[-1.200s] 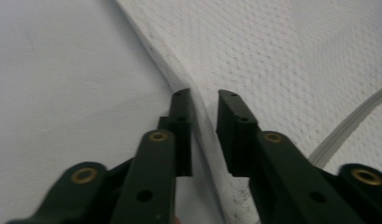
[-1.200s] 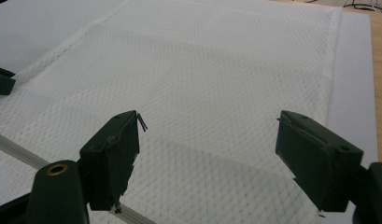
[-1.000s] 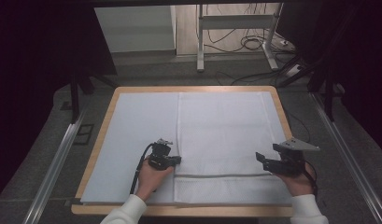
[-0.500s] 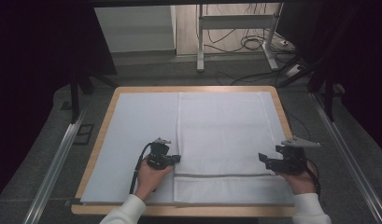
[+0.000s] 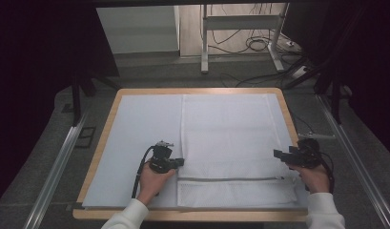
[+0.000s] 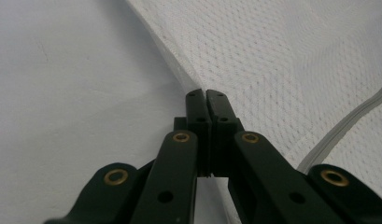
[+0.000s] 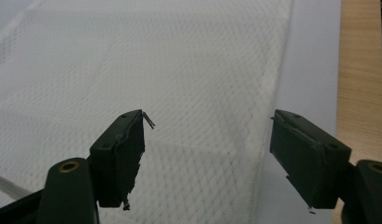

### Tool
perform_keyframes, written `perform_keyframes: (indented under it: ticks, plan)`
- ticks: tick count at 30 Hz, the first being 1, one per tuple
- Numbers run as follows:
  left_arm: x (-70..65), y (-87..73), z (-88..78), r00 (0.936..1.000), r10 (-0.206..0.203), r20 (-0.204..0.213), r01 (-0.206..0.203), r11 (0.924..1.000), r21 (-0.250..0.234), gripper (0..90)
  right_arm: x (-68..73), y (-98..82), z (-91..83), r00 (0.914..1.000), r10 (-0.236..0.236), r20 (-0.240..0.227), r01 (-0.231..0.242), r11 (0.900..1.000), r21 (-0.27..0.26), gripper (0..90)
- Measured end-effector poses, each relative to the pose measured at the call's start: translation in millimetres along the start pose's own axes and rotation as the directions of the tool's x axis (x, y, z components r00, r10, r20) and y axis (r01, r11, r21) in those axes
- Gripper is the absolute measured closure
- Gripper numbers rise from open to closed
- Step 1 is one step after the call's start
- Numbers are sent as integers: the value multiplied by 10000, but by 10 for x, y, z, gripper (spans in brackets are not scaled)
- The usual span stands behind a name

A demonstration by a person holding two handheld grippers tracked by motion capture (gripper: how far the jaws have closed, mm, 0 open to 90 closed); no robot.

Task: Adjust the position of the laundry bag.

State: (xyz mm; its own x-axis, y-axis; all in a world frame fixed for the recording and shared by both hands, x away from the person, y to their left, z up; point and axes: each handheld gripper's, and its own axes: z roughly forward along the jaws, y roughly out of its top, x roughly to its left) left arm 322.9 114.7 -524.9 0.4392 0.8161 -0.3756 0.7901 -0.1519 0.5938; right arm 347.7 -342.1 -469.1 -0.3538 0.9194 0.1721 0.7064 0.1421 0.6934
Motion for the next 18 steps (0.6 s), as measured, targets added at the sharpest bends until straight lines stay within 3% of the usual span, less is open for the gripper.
perform_keyframes:
  ticks: [10, 18]
  plan:
    - [-1, -2, 1, 10000, 52, 21, -52, 10000, -40, 899, -163, -78, 210, 9990, 166, 414, -206, 9949, 991, 437]
    - [11, 2, -14, 9999, 5, 132, -5, 10000, -59, 899, -218, -124, 250, 9993, 332, 187, -354, 9902, 1354, 529]
